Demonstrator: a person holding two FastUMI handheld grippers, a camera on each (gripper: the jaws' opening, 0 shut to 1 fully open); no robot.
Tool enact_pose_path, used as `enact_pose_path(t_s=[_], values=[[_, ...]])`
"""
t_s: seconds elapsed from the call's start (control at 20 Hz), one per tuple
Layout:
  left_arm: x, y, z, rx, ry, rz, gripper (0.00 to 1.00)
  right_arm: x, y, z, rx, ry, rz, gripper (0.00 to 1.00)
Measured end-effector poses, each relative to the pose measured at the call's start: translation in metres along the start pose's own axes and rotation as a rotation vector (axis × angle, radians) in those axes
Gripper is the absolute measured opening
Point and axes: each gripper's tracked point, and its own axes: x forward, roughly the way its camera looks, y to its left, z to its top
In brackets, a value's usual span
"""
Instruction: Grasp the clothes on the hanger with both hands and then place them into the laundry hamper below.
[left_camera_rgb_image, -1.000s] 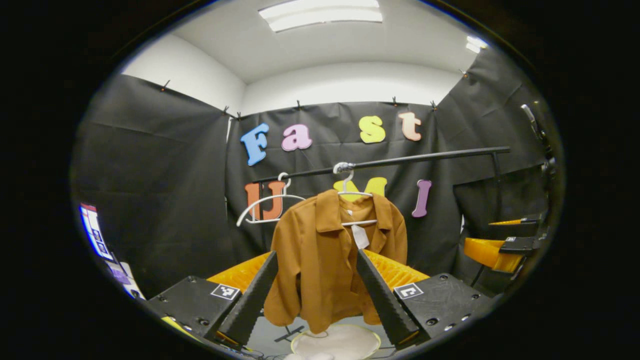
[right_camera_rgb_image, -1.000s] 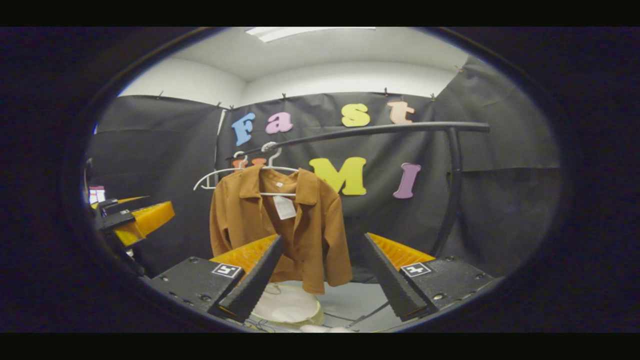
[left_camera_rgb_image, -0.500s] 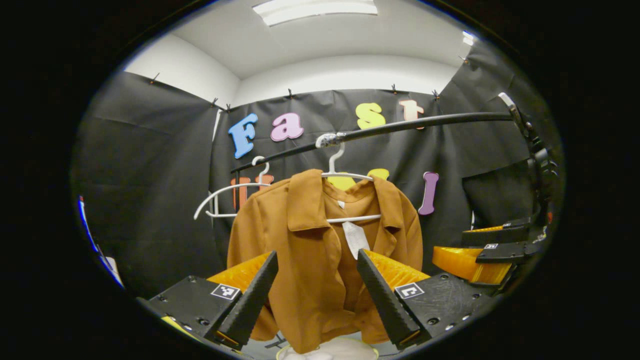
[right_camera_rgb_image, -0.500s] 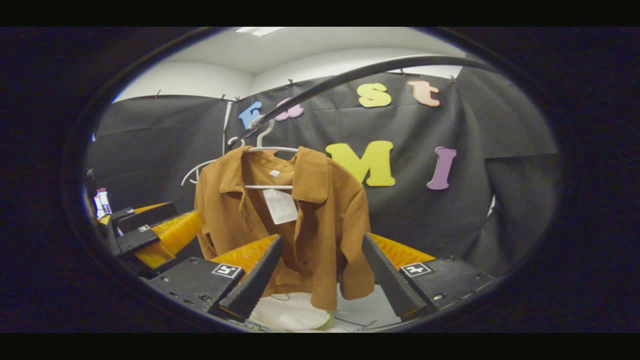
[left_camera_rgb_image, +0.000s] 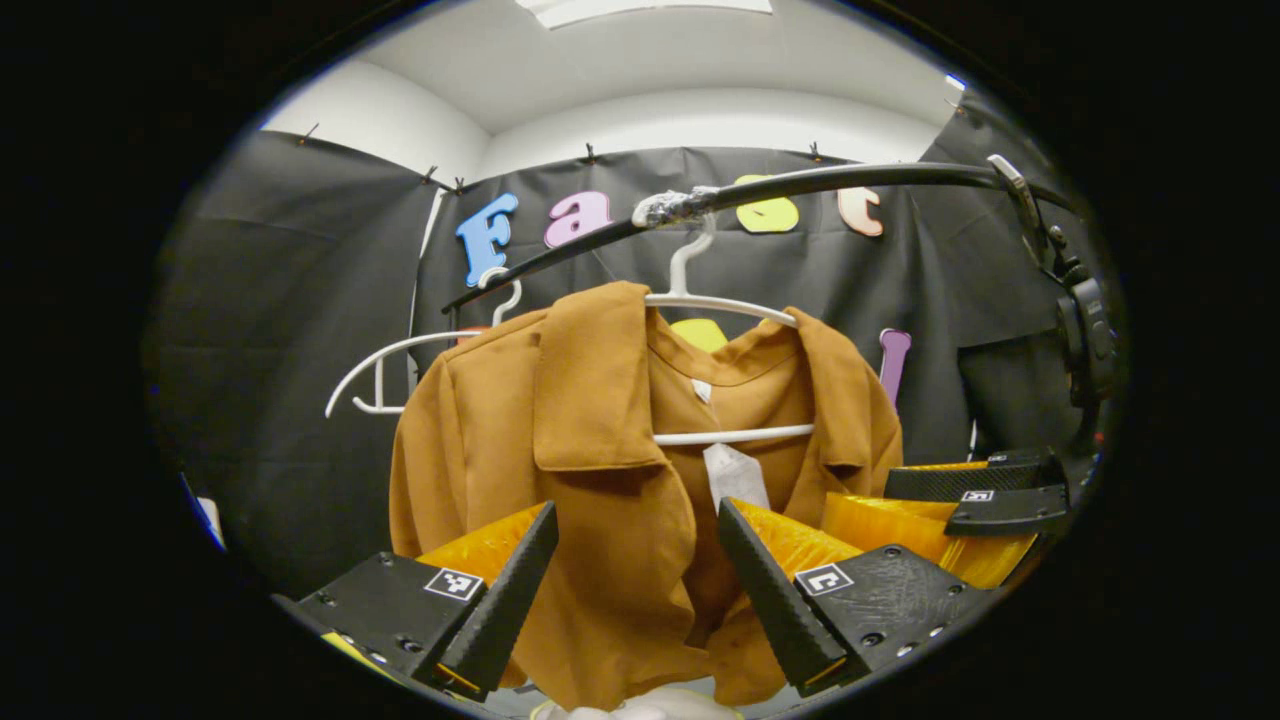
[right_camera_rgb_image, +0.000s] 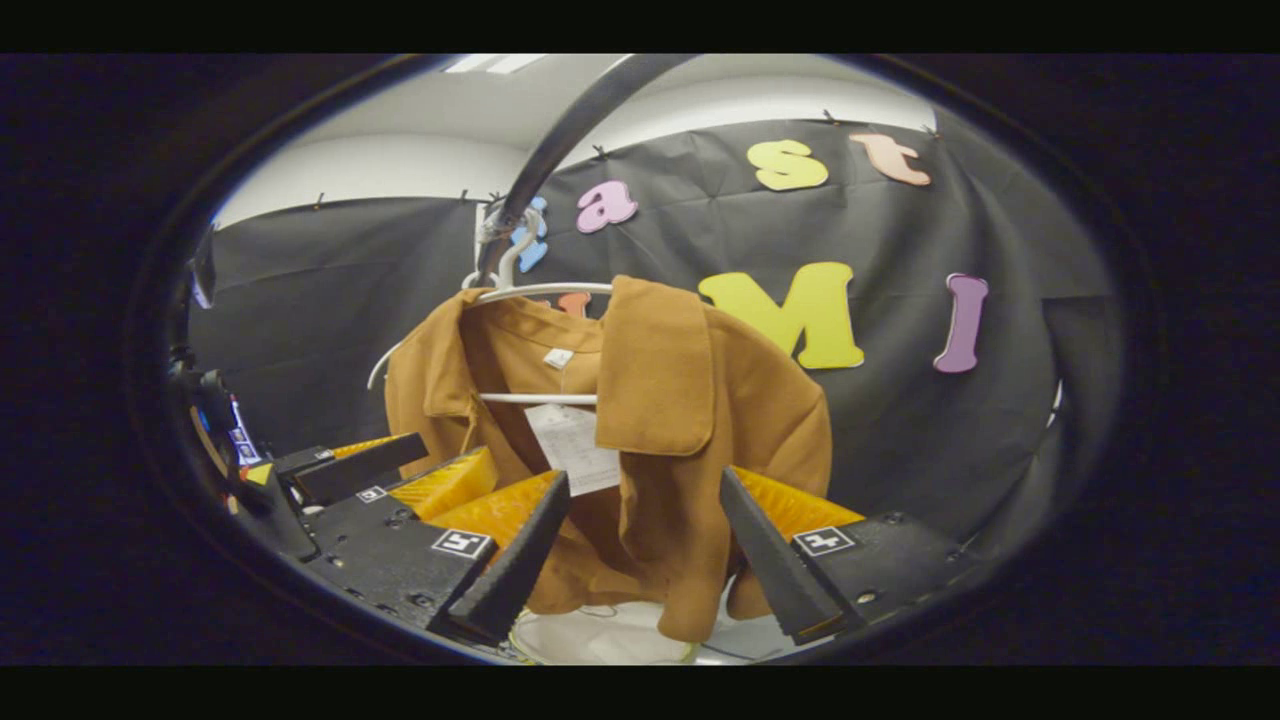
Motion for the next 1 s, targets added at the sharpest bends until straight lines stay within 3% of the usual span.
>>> enact_pose_path(t_s=[0.4, 0.6, 0.75, 0.85, 1.0], values=[[0.044, 0.025, -0.005, -0.016, 0.015, 0.09, 0.97, 0.056, -0.025, 0.001, 0.008, 0.0, -0.078, 0.93], [0.052, 0.035, -0.009, 0.02, 0.022, 0.11, 0.95, 0.069, -0.031, 0.003, 0.006, -0.012, -0.049, 0.75], [0.054, 0.049, -0.011, 0.03, 0.03, 0.134, 0.75, 0.076, -0.036, 0.004, 0.023, -0.019, 0.004, 0.52], [0.056, 0.054, -0.013, 0.023, 0.035, 0.112, 0.65, 0.078, -0.036, 0.005, 0.055, -0.018, 0.064, 0.31], [0.058, 0.063, -0.024, -0.017, 0.072, 0.085, 0.45, 0.077, -0.039, 0.01, 0.098, -0.009, 0.118, 0.1]])
